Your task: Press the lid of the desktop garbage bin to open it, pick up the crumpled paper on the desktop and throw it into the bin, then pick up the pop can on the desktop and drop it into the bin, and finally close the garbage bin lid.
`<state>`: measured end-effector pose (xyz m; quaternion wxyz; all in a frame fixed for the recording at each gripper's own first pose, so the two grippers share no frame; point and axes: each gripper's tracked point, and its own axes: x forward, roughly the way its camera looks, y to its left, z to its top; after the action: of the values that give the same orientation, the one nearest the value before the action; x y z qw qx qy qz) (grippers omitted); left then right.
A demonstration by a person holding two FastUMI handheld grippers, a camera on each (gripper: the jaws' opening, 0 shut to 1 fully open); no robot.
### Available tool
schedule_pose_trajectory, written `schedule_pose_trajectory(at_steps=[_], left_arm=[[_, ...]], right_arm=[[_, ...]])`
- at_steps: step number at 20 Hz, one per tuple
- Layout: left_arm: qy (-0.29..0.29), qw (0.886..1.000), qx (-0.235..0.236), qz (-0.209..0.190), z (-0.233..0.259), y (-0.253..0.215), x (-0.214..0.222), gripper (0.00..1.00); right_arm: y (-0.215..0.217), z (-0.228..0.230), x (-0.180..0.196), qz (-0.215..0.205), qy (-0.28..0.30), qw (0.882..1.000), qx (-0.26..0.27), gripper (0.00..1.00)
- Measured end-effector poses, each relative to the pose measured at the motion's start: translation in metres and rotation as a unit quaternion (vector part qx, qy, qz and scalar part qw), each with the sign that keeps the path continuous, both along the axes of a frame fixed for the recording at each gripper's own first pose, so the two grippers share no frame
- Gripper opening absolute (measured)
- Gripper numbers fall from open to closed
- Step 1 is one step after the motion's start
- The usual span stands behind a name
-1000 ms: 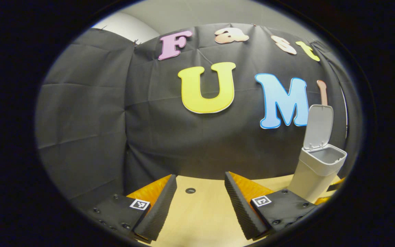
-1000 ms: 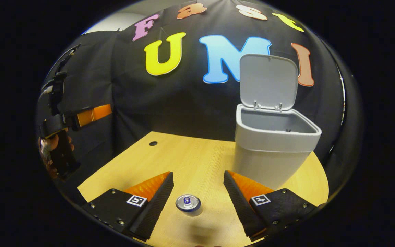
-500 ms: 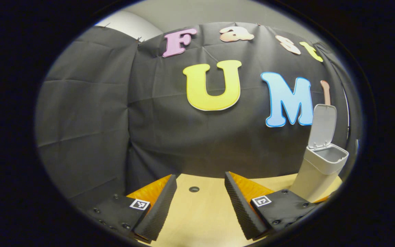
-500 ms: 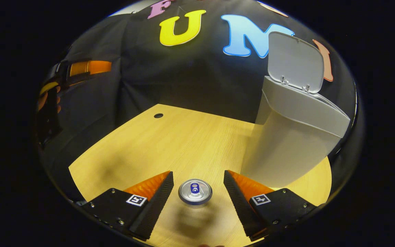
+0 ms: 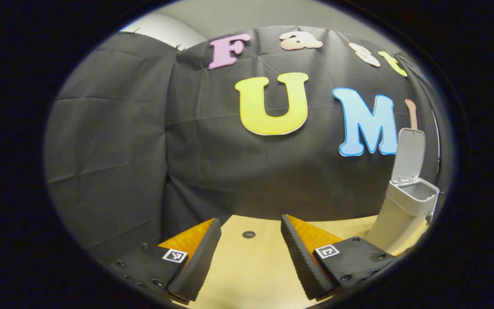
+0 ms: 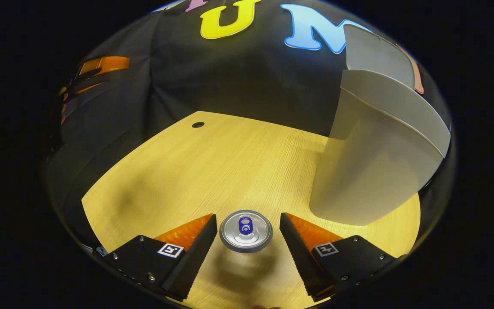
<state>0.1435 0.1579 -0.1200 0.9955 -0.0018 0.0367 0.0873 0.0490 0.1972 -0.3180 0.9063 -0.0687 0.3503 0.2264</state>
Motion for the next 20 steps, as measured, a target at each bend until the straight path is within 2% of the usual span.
schedule_pose_trajectory(at_steps=[4, 5, 10, 11, 12, 20], left_arm=[[0.002, 1.0, -0.001, 0.001, -0.002, 0.0, 0.001, 0.99], [0.003, 1.0, -0.001, 0.002, -0.002, 0.0, 0.002, 0.92], [0.008, 1.0, -0.004, 0.004, -0.005, -0.001, 0.002, 0.93], [0.009, 1.0, -0.004, 0.005, -0.005, -0.002, 0.002, 0.93], [0.009, 1.0, -0.004, 0.005, -0.005, -0.001, 0.001, 0.93], [0.012, 1.0, -0.002, -0.001, -0.006, -0.01, 0.002, 0.93]], right_arm=[[0.001, -0.016, 0.001, 0.0, 0.019, 1.0, -0.002, 0.95], [0.001, -0.019, 0.001, 0.001, 0.022, 1.0, -0.004, 0.95], [0.004, -0.027, 0.003, 0.003, 0.029, 1.0, -0.005, 0.95], [0.003, -0.026, 0.002, 0.002, 0.028, 1.0, -0.006, 0.93], [0.004, -0.026, 0.002, 0.002, 0.029, 1.0, -0.005, 0.87], [0.001, 0.008, 0.008, -0.001, 0.0, 1.0, 0.017, 0.85]])
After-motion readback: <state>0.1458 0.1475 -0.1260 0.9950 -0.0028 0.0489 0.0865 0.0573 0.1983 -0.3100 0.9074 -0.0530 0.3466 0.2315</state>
